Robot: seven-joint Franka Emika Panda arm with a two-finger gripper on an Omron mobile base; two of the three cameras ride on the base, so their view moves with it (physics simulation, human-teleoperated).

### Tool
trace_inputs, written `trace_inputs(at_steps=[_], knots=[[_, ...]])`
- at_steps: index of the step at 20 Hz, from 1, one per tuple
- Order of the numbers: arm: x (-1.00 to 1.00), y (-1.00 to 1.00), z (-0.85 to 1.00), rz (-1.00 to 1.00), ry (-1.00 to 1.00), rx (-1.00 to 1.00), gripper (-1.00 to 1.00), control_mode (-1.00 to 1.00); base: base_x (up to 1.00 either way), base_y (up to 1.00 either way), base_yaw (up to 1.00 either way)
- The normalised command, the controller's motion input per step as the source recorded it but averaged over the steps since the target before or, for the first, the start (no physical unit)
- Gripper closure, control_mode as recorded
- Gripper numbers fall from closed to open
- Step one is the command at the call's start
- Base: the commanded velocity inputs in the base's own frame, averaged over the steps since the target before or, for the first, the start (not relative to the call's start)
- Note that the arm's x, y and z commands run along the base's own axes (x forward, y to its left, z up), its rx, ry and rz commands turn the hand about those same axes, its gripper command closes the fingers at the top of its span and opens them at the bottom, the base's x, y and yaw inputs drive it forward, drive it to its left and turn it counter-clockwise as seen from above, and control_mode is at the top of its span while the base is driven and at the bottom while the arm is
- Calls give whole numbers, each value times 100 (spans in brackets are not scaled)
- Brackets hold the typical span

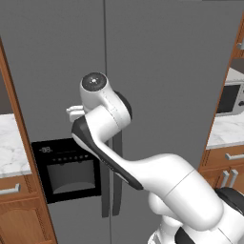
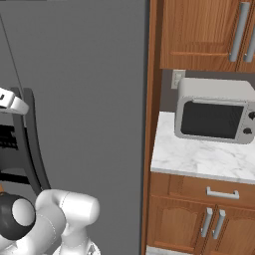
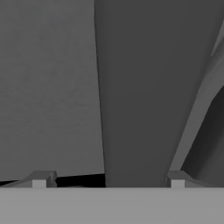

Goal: Open the freezer door, pick up the ice cube tray from the freezer, and place it on the dining counter.

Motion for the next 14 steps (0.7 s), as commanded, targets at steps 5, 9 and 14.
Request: trace_inputs(at_steps=[5, 9, 14], knots=[[0, 0, 0, 0, 0, 0, -100, -100, 0, 0, 0], [0, 0, 0, 0, 0, 0, 100, -100, 0, 0, 0], [0, 0, 0, 0, 0, 0, 100, -100, 0, 0, 0]])
